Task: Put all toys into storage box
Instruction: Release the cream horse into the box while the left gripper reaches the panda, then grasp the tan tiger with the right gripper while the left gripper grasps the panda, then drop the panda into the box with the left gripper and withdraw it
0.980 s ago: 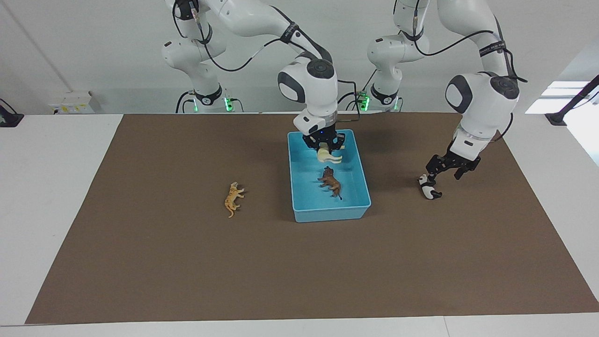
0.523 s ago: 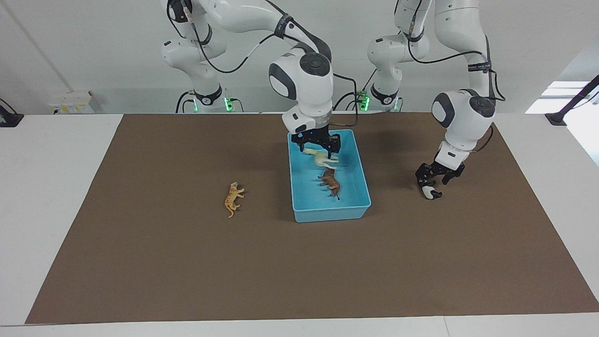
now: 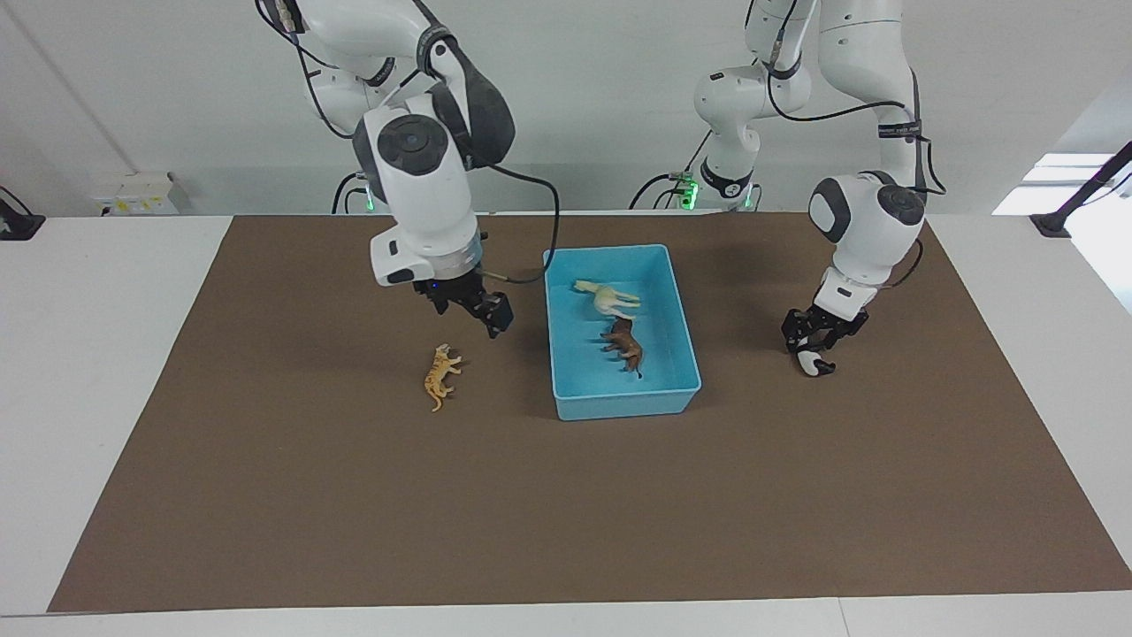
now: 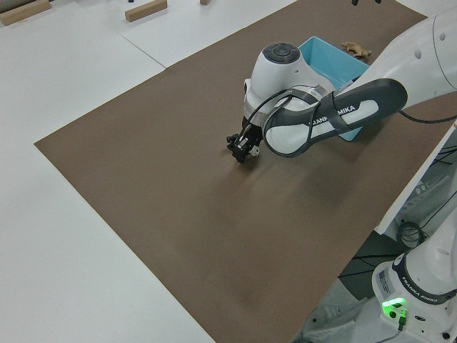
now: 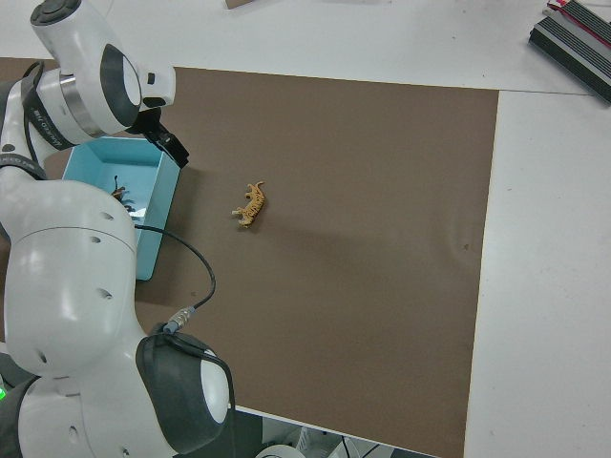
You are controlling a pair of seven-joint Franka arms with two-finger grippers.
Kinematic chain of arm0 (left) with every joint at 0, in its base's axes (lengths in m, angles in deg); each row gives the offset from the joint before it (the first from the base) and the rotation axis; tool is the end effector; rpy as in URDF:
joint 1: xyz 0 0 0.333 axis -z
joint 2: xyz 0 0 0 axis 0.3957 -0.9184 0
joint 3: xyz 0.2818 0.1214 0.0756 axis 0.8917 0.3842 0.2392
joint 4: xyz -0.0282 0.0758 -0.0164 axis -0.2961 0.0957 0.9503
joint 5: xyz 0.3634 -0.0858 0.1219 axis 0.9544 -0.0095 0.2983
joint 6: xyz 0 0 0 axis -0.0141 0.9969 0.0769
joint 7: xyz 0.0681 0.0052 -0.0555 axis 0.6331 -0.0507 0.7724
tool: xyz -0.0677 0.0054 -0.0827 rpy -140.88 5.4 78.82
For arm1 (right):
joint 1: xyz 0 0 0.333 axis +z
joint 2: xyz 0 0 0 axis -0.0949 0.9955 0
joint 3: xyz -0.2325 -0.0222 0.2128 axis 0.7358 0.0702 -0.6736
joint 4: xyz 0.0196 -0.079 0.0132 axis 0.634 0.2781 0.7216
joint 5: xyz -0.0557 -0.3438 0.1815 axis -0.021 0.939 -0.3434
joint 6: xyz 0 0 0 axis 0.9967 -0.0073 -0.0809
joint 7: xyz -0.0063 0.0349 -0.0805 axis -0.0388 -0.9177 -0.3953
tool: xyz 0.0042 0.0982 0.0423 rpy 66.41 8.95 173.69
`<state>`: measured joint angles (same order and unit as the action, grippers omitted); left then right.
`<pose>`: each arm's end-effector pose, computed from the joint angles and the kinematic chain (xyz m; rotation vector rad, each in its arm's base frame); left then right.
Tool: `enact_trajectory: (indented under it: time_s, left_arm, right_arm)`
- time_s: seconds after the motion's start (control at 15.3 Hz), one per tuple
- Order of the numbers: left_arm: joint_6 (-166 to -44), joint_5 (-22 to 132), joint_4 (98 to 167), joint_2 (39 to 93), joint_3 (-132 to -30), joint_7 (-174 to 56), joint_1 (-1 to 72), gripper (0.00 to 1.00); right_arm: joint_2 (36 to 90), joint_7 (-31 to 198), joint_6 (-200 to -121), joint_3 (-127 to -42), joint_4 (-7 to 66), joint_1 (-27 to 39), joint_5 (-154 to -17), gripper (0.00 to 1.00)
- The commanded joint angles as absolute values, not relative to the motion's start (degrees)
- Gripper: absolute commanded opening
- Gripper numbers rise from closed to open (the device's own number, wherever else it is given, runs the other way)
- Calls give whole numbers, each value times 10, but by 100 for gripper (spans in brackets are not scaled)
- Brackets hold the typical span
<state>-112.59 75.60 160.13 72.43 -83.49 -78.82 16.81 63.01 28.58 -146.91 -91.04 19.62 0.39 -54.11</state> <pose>0.5078 0.0113 0.3004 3.0901 0.0129 0.1482 0.5993 0.1955 0.4612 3.0422 -0.7378 -0.1483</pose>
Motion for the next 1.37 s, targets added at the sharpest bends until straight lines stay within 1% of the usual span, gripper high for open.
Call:
enact_trajectory:
  time_s: [0.0, 0.13, 0.2, 0.26, 0.39, 0.46, 0.52, 0.65, 0.78, 0.85, 0.98, 1.05, 1.11, 1.18, 1.24, 1.31]
  left_arm:
    - [-1135, 763, 1608, 734, -837, -790, 163, 9]
    - [-1104, 763, 1573, 729, -837, -787, 165, 8]
    - [-1055, 762, 1534, 729, -837, -787, 166, 8]
    - [-982, 762, 1474, 729, -838, -779, 166, 8]
    - [-846, 762, 1371, 733, -843, -725, 182, 8]
    - [-802, 762, 1346, 740, -843, -688, 212, 8]
    - [-785, 762, 1340, 752, -843, -632, 248, 8]
    - [-789, 760, 1338, 758, -843, -499, 329, 9]
    - [-824, 759, 1353, 763, -843, -403, 405, 9]
    - [-849, 759, 1371, 769, -843, -367, 431, 9]
    - [-905, 759, 1405, 770, -843, -328, 478, 11]
    - [-928, 759, 1407, 760, -843, -316, 495, 12]
    - [-942, 759, 1411, 749, -843, -302, 508, 19]
    - [-953, 759, 1422, 746, -842, -302, 515, 53]
    - [-957, 759, 1425, 746, -842, -303, 515, 100]
    - [-952, 759, 1420, 745, -842, -302, 512, 100]
  right_arm:
    - [567, 353, -1574, -917, 348, -31, -541, 100]
    - [540, 387, -1671, -917, 438, -42, -541, 100]
    - [536, 403, -1701, -917, 464, -42, -541, 100]
    - [536, 417, -1723, -917, 482, -44, -540, 100]
    - [541, 461, -1743, -917, 501, -43, -527, 100]
    - [541, 471, -1756, -917, 510, -43, -509, 100]
    - [538, 472, -1776, -917, 526, -43, -482, 100]
    - [544, 468, -1807, -917, 536, -45, -450, 100]
    - [563, 463, -1819, -917, 533, -43, -447, 100]
    - [572, 458, -1833, -916, 531, -43, -446, 100]
    - [588, 448, -1833, -916, 502, -43, -446, 100]
    - [596, 443, -1825, -916, 485, -41, -446, 100]
    - [600, 436, -1825, -916, 484, -40, -445, 100]
    - [611, 427, -1828, -916, 484, -38, -446, 100]
    - [626, 413, -1833, -916, 484, -35, -444, 100]
    - [634, 398, -1840, -916, 484, -34, -436, 100]
